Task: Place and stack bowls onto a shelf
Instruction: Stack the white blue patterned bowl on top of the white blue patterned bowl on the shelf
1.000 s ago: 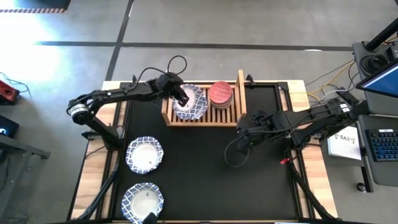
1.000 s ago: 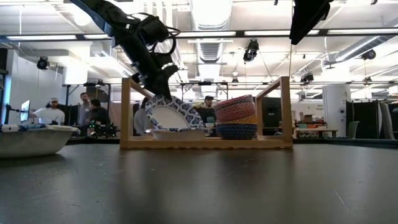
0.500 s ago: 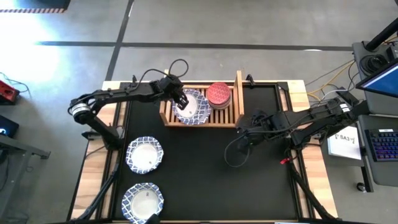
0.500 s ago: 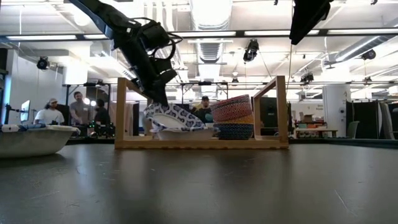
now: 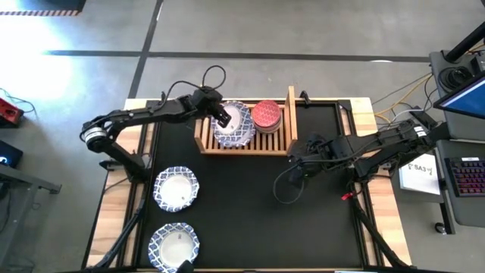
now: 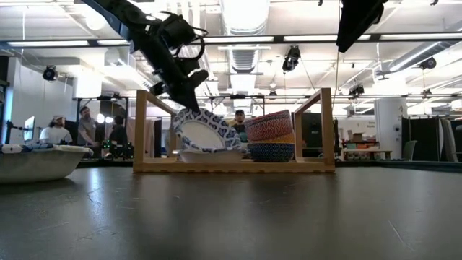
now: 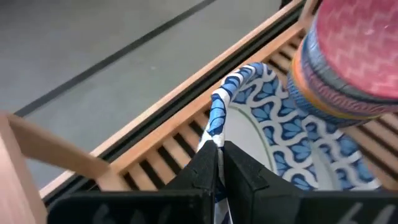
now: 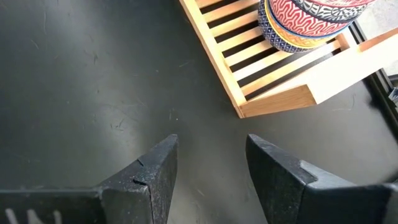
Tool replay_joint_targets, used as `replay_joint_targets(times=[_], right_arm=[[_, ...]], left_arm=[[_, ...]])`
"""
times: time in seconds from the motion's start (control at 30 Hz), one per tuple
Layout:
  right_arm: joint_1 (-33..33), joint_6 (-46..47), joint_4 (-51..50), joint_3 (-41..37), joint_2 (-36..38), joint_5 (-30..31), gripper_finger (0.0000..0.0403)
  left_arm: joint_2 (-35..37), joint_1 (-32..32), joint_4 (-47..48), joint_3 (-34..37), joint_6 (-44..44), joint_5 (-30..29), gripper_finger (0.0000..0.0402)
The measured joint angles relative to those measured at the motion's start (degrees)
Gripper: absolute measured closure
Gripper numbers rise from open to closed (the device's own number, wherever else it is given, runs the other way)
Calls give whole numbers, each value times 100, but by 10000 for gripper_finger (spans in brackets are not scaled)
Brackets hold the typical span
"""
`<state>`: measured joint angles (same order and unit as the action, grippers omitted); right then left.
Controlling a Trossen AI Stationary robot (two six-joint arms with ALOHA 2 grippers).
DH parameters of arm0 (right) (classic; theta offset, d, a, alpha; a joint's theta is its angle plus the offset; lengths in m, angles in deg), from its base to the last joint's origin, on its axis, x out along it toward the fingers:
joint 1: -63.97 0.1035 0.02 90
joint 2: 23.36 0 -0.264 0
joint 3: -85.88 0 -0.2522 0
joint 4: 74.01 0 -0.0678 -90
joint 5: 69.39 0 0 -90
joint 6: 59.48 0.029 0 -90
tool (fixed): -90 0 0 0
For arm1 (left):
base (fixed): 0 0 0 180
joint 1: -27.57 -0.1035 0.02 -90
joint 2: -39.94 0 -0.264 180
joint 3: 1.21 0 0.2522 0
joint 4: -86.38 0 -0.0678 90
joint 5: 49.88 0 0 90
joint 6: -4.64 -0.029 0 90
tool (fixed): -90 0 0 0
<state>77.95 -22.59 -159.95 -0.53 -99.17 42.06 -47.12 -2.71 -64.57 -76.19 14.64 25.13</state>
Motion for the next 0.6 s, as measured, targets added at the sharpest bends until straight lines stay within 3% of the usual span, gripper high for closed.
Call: replay_joint_targets(times=[0.27,0.6], right_arm=[[0,22,-9,-13,0,-3,225],[0,14,1,-19,0,-48,225]], left_arm=[[-156,27,251,-266,135,846,401],[-409,31,588,-283,74,758,401]])
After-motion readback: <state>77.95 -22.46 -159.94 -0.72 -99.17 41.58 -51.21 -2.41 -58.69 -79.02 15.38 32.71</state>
